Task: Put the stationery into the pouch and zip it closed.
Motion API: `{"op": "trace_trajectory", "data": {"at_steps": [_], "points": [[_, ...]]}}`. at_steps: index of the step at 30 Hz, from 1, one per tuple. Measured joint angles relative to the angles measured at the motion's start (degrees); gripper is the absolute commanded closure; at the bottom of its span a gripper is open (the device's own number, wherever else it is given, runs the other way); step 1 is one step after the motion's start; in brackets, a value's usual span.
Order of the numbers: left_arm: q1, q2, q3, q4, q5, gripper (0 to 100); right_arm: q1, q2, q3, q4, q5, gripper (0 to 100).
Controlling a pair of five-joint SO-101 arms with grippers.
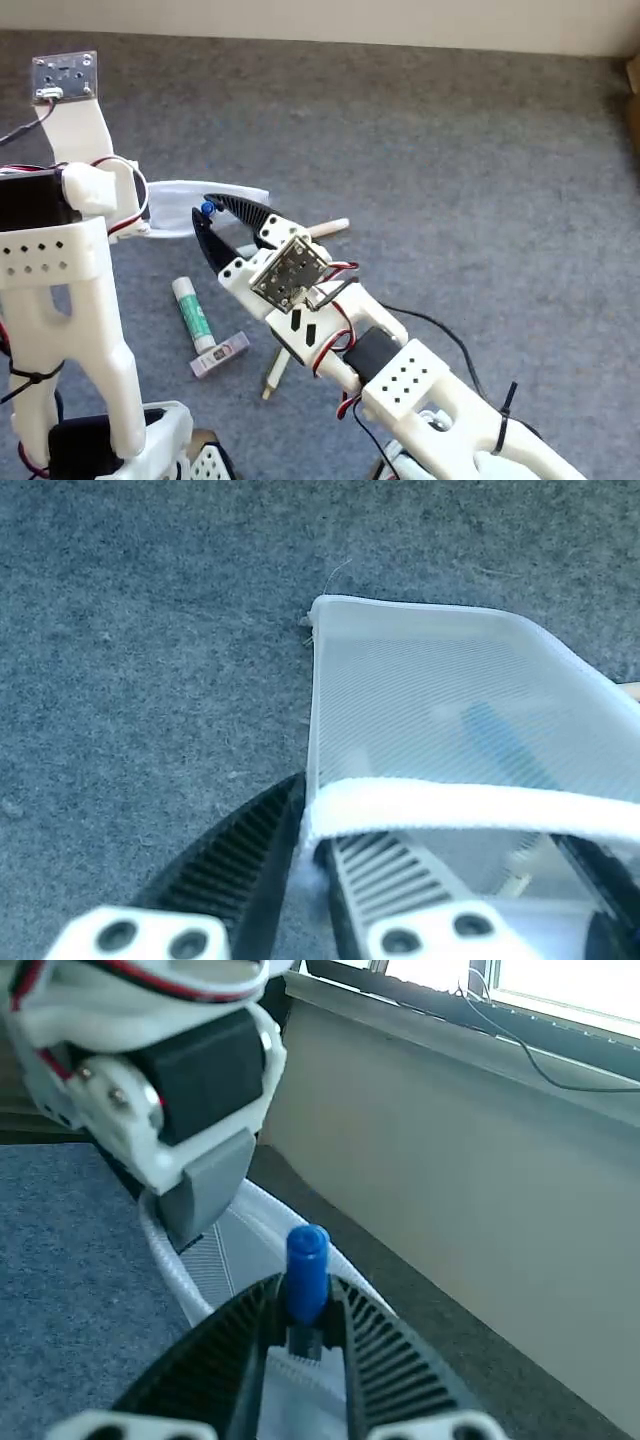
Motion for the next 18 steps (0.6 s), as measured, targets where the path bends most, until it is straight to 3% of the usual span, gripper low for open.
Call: {"op": "trace_trajectory", "data": {"at_steps": [6,18], "points": [[0.0,0.0,0.0,0.0,0.0,99,-0.4,0.0,0.0,0.0,0.2,78.0],[0.0,0.1,0.0,0.0,0.0,99,2.5,-8.5,0.1,0.6,0.2,77.9]]}}
